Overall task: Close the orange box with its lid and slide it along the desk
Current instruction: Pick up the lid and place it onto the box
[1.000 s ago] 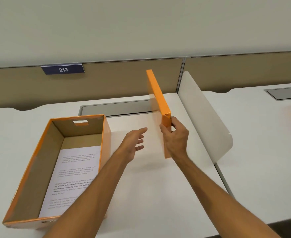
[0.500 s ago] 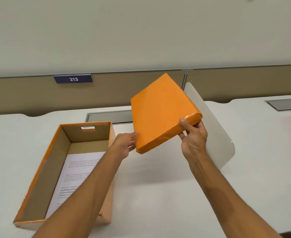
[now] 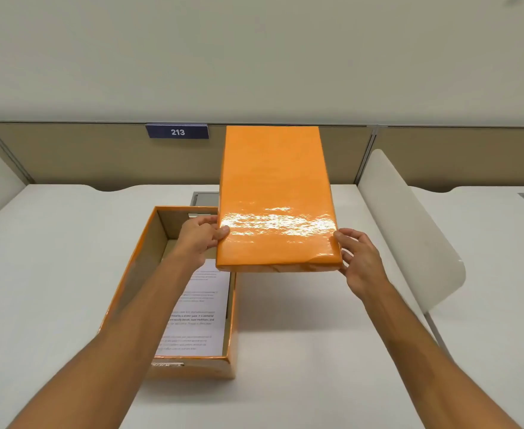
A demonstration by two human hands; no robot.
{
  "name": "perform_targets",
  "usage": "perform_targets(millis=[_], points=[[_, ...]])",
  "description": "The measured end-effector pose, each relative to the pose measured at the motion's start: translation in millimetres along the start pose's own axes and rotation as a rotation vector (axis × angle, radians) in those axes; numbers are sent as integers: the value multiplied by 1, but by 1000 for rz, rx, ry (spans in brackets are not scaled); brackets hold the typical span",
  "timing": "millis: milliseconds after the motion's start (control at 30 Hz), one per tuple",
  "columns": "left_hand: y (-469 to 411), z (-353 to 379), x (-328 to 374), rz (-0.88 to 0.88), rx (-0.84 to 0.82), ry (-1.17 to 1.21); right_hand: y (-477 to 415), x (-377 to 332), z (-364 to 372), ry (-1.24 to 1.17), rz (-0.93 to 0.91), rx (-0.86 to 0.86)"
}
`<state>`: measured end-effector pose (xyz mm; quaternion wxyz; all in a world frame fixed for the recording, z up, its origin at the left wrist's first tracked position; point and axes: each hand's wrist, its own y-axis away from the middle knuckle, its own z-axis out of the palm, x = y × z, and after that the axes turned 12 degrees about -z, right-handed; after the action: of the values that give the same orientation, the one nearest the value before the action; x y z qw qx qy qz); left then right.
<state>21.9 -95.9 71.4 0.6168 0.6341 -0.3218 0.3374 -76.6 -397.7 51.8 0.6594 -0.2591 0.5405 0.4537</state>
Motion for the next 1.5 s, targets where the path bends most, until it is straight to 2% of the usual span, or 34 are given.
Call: perform_targets(millis=[300,500,667,933,1500], points=[[20,-104,-5,43,18,-181,33,32,64,351,27,-187],[30,-168,-20,39,48,-195,71,57,111,391,29,-174],[35,-206,-40,39,5,-244,101,77,126,386,56,-171],[42,-230,-74,13,-28,-323,135,95,127,413,98,-123],[34,-242,-107,-32,-9,-158,138,115,137,483,65,-98]])
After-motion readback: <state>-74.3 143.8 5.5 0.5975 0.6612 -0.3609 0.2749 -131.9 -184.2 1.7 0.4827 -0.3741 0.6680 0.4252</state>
